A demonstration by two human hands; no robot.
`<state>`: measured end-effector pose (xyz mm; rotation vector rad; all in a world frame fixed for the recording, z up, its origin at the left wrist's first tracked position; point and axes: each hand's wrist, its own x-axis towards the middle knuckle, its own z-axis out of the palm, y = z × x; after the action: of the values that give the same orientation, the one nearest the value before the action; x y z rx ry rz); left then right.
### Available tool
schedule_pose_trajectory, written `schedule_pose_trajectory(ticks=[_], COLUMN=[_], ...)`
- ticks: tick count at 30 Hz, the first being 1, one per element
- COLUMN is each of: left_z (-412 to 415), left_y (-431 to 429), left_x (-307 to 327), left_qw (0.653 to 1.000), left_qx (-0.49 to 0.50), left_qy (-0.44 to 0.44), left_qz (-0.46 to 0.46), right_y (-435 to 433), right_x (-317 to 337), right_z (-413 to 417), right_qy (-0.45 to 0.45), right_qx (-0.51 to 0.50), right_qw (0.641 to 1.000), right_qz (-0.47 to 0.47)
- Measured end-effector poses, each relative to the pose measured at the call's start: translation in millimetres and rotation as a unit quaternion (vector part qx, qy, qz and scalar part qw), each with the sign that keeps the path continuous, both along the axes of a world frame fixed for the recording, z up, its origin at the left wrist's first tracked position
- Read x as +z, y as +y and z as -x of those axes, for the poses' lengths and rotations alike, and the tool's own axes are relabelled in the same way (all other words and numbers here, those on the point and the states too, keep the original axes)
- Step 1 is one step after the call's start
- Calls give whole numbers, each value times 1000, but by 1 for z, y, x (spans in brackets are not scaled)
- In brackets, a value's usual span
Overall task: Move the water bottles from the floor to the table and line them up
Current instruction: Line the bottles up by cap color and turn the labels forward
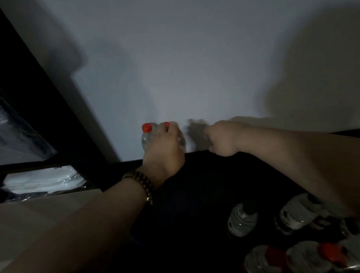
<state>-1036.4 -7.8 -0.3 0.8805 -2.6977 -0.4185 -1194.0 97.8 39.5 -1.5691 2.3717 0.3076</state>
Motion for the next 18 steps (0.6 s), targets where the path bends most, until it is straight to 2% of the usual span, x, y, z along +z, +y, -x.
schedule_pose_trajectory(ticks=[3, 7, 15, 18], left_z=[2, 3, 4, 4], left_y=[44, 105, 186, 199], left_x=[6, 21, 32, 32], left_qw=[998, 994, 989, 979], left_qx=[-38, -33, -44, -90], left_qy=[-46, -66, -116, -163], left_qz=[-35, -76, -83, -82], right_y=[41, 102, 181, 195], right_x=[10, 20, 18, 15], right_z=[5, 7, 10, 8], right_qy=[-6, -20, -46, -52], right_qx=[30, 64, 100, 110], right_qw=[999, 997, 993, 991], right_qz=[-20, -27, -44, -52])
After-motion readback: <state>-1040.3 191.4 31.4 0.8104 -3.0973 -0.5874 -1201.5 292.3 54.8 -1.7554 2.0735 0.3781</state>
